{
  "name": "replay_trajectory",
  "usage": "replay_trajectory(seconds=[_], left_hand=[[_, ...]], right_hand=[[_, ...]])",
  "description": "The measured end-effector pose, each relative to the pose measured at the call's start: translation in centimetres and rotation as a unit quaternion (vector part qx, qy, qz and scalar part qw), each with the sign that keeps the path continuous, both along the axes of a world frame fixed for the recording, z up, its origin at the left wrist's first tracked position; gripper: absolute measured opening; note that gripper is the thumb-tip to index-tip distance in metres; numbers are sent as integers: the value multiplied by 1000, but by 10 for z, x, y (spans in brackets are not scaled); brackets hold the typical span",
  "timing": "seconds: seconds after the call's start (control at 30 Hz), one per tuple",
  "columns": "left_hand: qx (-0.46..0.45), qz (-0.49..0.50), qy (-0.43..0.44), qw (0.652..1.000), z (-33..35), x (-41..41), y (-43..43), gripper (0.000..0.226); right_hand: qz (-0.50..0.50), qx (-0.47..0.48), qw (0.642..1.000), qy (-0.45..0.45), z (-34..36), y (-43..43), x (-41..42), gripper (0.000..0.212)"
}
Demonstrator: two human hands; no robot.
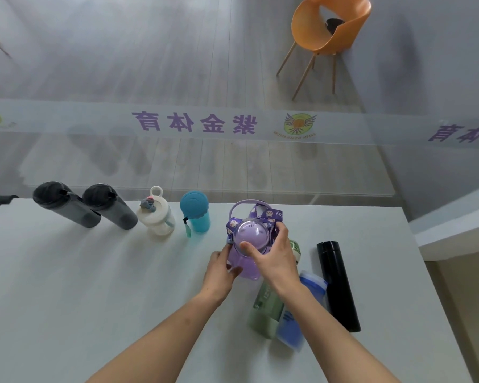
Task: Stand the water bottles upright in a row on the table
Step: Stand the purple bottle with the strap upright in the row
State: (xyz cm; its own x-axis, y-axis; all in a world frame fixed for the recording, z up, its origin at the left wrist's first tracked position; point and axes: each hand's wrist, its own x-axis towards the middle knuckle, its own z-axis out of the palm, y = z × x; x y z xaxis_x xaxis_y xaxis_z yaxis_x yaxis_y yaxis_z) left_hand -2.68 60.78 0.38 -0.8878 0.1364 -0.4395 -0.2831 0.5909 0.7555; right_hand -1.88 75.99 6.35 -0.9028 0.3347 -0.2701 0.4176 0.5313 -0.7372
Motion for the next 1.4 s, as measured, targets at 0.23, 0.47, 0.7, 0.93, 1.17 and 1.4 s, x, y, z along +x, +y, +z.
replay_trajectory(seconds=[0.23, 0.47, 0.7, 0.93, 1.17, 1.4], left_hand=[[69, 48, -7, 996, -4, -7, -3, 59], [114, 13, -46, 992, 1, -14, 0, 74], [0, -17, -44, 999, -6, -11, -21, 83], [-214, -157, -103, 959, -23, 3, -53, 72], [-285, -247, -144, 915, -38, 19, -64, 69], [-279, -268, -144, 911, -39, 19, -68, 72]], right_hand=[[4, -95, 995, 5, -7, -3, -9, 129], [-1, -41, 999, 5, -12, 3, -13, 119], [133, 226, 952, 157, -8, -1, -9, 90], [204, 271, 933, 123, -24, 4, -23, 101], [198, 282, 931, 124, -29, 3, -47, 97], [194, 292, 929, 120, -32, -1, -60, 96]])
